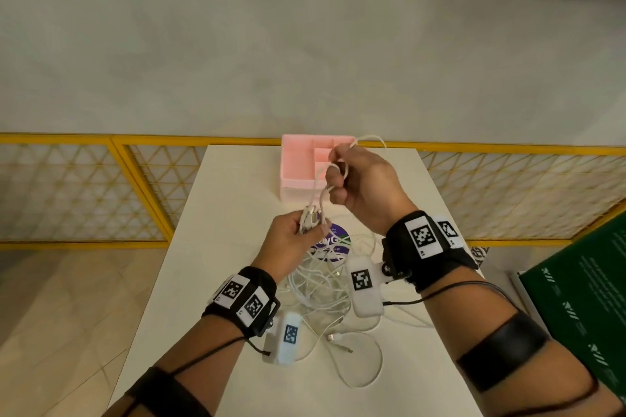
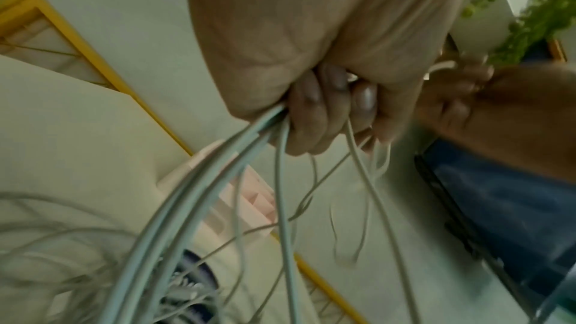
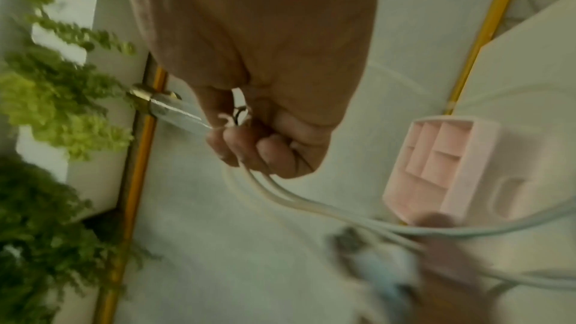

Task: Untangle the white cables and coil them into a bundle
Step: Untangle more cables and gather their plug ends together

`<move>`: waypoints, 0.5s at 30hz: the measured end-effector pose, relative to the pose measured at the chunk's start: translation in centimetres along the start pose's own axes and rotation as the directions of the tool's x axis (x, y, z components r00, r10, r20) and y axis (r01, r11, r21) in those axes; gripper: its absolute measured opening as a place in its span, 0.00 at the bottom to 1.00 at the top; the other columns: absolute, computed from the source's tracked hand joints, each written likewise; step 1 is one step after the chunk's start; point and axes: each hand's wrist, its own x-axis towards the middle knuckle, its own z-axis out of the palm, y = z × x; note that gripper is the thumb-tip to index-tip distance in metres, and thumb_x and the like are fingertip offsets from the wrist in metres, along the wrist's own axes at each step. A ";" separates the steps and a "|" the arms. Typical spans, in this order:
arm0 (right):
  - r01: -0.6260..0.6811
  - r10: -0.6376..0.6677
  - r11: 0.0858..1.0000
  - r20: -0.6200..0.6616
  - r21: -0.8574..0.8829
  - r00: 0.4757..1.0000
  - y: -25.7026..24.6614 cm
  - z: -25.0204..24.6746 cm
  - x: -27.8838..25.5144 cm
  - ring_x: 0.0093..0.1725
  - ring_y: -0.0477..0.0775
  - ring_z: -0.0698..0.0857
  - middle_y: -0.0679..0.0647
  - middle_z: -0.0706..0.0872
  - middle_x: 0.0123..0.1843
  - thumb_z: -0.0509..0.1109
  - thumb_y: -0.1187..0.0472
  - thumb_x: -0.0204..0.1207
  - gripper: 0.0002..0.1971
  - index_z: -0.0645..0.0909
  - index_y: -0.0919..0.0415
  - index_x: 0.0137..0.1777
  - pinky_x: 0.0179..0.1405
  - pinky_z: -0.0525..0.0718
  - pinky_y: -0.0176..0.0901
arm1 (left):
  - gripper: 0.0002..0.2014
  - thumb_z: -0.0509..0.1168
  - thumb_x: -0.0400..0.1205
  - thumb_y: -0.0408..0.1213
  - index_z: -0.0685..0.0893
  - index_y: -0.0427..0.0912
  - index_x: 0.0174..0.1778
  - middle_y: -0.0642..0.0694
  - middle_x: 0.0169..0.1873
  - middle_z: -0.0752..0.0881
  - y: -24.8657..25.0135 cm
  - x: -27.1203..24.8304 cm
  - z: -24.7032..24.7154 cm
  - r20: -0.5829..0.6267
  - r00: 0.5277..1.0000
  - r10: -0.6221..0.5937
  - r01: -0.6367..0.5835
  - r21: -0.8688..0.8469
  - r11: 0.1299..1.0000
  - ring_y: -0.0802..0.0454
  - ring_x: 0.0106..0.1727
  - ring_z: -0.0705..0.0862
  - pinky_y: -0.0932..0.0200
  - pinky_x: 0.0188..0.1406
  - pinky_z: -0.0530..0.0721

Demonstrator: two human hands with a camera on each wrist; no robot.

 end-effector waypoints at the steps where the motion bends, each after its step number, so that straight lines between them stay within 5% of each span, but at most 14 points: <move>1: 0.021 -0.022 0.999 0.018 0.029 1.000 -0.6 0.1 0.0 0.26 0.53 0.69 0.56 0.74 0.27 0.61 0.57 0.86 0.09 0.75 0.61 0.46 0.26 0.64 0.44 | 0.02 0.73 0.81 0.31 0.90 0.39 0.45 0.58 0.25 0.84 -0.5 -0.1 0.0 0.010 1.000 -0.006 0.006 0.033 0.999 0.63 0.25 0.77 0.70 0.30 0.75; 4: 0.111 -0.109 0.993 0.043 -0.050 0.993 -0.7 0.3 0.1 0.28 0.54 0.71 0.56 0.76 0.29 0.67 0.62 0.83 0.05 0.77 0.59 0.45 0.26 0.68 0.42 | 0.03 0.75 0.79 0.33 0.91 0.44 0.40 0.47 0.32 0.89 -0.8 0.0 0.2 -0.014 1.000 -0.020 0.021 0.056 0.998 0.58 0.32 0.83 0.64 0.37 0.80; 9: 0.139 -0.139 0.990 -0.002 0.017 0.990 0.1 -0.5 0.1 0.27 0.56 0.74 0.63 0.85 0.39 0.64 0.73 0.81 0.08 0.77 0.61 0.54 0.29 0.76 0.42 | 0.04 0.71 0.82 0.26 0.85 0.35 0.41 0.61 0.17 0.79 0.8 -0.4 0.4 0.020 0.998 -0.058 0.060 -0.071 0.996 0.68 0.17 0.75 0.76 0.21 0.70; 12: 0.155 -0.158 0.987 -0.099 -0.033 0.982 0.9 -1.4 0.5 0.29 0.56 0.79 0.64 0.85 0.51 0.68 0.67 0.81 0.11 0.77 0.63 0.62 0.32 0.80 0.46 | 0.07 0.70 0.82 0.27 0.83 0.39 0.39 0.61 0.15 0.77 1.0 -0.4 0.1 0.007 0.995 -0.103 0.103 -0.130 0.986 0.67 0.15 0.72 0.76 0.19 0.69; 15: 0.123 -0.169 0.940 -0.122 -0.318 0.978 2.6 -2.7 0.5 0.35 0.55 0.87 0.56 0.85 0.59 0.76 0.53 0.76 0.23 0.76 0.56 0.69 0.38 0.85 0.47 | 0.09 0.73 0.81 0.32 0.84 0.43 0.36 0.56 0.18 0.74 1.4 0.1 -0.5 -0.087 0.984 -0.153 0.137 -0.170 0.976 0.60 0.17 0.67 0.67 0.16 0.64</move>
